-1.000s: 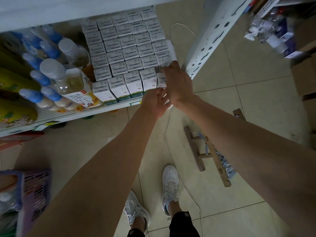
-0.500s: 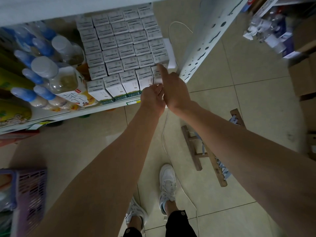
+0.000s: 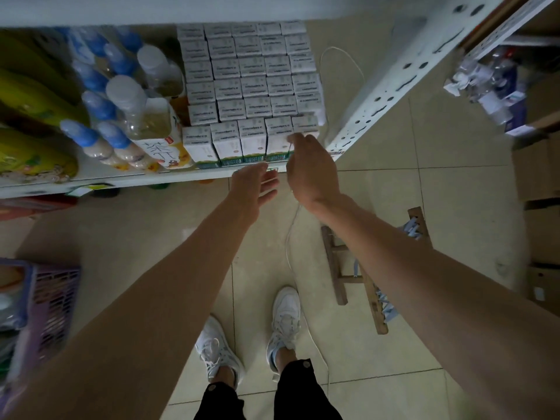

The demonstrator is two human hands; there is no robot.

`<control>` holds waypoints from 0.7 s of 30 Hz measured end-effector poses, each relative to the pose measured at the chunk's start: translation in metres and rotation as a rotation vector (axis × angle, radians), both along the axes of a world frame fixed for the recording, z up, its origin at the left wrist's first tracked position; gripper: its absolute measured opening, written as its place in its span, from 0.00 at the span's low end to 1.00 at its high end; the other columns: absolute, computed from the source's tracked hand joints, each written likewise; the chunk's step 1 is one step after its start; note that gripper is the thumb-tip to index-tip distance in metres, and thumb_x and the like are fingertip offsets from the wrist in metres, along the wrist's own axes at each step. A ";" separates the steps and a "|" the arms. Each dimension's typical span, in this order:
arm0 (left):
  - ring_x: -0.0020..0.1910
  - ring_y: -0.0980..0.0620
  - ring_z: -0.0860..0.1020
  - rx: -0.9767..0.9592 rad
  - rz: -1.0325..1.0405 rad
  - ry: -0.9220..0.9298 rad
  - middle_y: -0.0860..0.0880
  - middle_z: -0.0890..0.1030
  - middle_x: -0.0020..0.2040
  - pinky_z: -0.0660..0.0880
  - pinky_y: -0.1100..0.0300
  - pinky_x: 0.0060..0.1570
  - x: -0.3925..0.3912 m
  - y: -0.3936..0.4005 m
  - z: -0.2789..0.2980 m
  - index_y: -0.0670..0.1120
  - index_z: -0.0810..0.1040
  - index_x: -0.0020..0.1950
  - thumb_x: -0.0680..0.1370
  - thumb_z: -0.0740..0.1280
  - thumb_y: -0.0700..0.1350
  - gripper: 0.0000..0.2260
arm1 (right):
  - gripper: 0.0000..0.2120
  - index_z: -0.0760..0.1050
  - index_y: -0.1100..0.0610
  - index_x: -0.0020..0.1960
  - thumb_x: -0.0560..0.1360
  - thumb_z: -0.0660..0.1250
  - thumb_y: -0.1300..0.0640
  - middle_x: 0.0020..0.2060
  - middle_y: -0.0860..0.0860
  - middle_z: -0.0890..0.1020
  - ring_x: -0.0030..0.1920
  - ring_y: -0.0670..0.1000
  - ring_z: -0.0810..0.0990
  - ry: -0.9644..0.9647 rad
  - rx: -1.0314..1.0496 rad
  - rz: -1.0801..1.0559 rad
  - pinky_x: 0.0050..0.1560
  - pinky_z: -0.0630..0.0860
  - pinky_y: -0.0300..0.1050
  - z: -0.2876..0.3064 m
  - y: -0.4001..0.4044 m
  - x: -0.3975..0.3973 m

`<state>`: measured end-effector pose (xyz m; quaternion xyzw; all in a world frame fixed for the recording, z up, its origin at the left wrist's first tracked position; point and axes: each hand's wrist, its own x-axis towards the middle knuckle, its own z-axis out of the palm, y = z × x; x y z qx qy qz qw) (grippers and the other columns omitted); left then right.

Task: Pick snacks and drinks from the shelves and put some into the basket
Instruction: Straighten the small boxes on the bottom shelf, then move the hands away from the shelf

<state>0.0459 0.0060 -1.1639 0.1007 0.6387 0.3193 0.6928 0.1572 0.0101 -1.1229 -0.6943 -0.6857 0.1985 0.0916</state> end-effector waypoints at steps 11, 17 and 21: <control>0.45 0.48 0.82 0.047 0.293 0.084 0.44 0.84 0.46 0.79 0.52 0.53 -0.149 -0.071 0.032 0.43 0.78 0.47 0.82 0.60 0.44 0.09 | 0.09 0.75 0.59 0.55 0.80 0.59 0.59 0.51 0.56 0.80 0.53 0.58 0.79 -0.072 -0.180 0.388 0.43 0.68 0.46 0.002 -0.039 -0.153; 0.38 0.51 0.79 0.000 0.567 0.095 0.47 0.81 0.41 0.78 0.57 0.44 -0.257 -0.134 0.037 0.45 0.76 0.45 0.83 0.59 0.47 0.11 | 0.10 0.78 0.59 0.52 0.80 0.60 0.55 0.48 0.56 0.82 0.50 0.56 0.80 -0.045 -0.199 0.543 0.42 0.68 0.44 0.011 -0.069 -0.259; 0.37 0.52 0.78 -0.056 0.693 0.080 0.48 0.80 0.40 0.77 0.58 0.41 -0.327 -0.188 0.028 0.46 0.75 0.45 0.83 0.58 0.47 0.11 | 0.09 0.78 0.58 0.54 0.80 0.61 0.56 0.51 0.53 0.83 0.52 0.55 0.81 -0.051 -0.251 0.644 0.51 0.77 0.48 0.009 -0.095 -0.336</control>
